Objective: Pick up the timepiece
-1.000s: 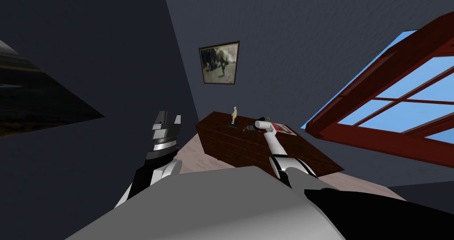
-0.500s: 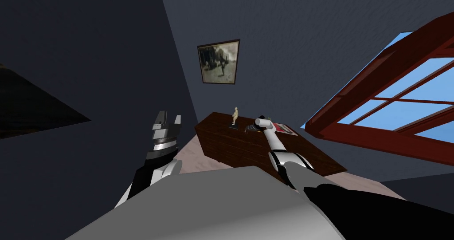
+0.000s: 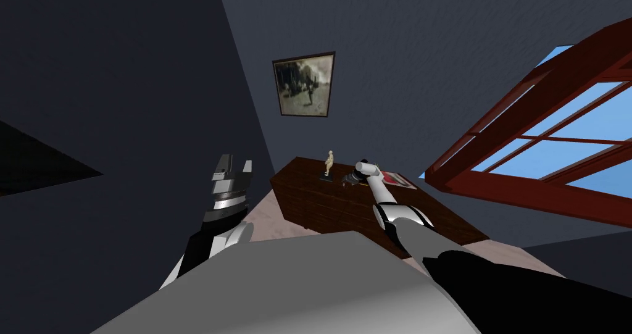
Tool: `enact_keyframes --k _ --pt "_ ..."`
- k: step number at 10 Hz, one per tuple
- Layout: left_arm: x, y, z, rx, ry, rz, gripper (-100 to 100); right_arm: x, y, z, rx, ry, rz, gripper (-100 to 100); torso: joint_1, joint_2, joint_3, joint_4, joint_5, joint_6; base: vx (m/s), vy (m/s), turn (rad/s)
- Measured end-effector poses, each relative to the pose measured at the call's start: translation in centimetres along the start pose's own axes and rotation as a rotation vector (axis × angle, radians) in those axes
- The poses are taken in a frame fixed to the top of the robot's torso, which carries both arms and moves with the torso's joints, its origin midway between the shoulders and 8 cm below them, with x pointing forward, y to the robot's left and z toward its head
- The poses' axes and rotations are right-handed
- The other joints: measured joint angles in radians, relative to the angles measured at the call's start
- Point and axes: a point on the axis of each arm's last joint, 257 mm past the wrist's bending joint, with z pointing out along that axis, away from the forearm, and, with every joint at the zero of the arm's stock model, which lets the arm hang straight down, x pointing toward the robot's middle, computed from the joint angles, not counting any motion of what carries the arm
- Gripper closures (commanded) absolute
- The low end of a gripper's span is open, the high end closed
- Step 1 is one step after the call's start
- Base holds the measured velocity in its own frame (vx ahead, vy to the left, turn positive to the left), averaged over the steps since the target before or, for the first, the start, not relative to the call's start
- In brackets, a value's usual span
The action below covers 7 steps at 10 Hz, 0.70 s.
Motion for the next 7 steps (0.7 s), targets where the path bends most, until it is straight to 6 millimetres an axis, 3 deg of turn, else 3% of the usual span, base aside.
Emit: enact_keyframes --k 1,2,7 --pt "0.0 0.0 0.0 0.0 0.0 0.0 0 -0.1 0.0 0.0 0.0 -0.004 0.004 0 -0.002 0.002 0.001 0.0 0.0 0.0 0.005 0.005 0.001" --pt "0.0 0.0 0.0 0.0 0.0 0.0 0 -0.1 0.0 0.0 0.0 -0.004 0.003 -100 -0.003 0.003 0.002 0.001 -0.001 0.0 0.037 -0.013 -0.29" --pt "0.0 0.0 0.0 0.0 0.0 0.0 0 -0.1 -4.6 1.5 0.033 0.002 -0.08 -100 -0.005 0.001 0.001 0.0 -0.001 0.001 0.048 -0.014 -0.194"
